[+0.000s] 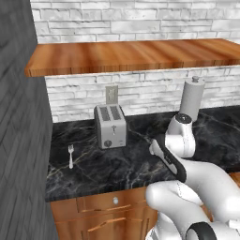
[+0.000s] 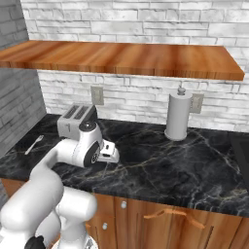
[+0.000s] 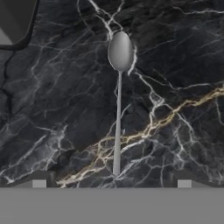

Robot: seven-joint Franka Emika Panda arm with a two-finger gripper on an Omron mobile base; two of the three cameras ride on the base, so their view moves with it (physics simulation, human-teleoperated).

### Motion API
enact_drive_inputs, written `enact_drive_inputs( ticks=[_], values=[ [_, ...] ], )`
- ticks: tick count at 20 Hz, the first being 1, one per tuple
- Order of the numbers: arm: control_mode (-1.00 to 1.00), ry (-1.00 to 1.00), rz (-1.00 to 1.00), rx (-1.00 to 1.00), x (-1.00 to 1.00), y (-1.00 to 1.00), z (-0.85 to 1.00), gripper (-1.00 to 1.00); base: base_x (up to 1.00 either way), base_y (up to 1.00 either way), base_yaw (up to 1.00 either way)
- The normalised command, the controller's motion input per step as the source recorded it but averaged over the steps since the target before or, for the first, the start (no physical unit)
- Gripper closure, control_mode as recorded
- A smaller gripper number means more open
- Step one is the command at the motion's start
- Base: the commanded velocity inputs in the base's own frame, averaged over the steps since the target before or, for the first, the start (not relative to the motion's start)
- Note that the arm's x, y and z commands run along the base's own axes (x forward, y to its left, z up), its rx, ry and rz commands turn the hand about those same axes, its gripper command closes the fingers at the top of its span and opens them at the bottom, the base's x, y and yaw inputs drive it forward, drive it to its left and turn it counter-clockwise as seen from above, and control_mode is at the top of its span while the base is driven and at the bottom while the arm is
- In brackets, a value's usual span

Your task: Take the fork and place it on the left side of the plate. Then take the spoon and place it on the right side of the plate. Make sure they're directly next to the plate.

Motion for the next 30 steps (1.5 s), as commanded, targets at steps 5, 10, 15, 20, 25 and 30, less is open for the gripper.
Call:
enact_drive_inputs(
  ticks=[5, 10, 15, 20, 25, 30],
  values=[
    [-1.00, -0.01, 0.00, 0.00, 0.24, -0.05, -0.23, -1.00, 0.00, 0.00, 0.00],
    [-1.00, 0.00, 0.00, 0.00, 0.29, 0.00, -0.30, -1.00, 0.00, 0.00, 0.00],
    [-1.00, 0.00, 0.00, 0.00, 0.29, 0.00, -0.32, -1.00, 0.00, 0.00, 0.00],
    [-1.00, 0.00, 0.00, 0.00, 0.28, 0.00, -0.31, -1.00, 0.00, 0.00, 0.00],
    [-1.00, 0.00, 0.00, 0.00, 0.30, 0.00, -0.32, -1.00, 0.00, 0.00, 0.00],
    [-1.00, 0.00, 0.00, 0.00, 0.30, 0.00, -0.32, -1.00, 0.00, 0.00, 0.00]
  ],
)
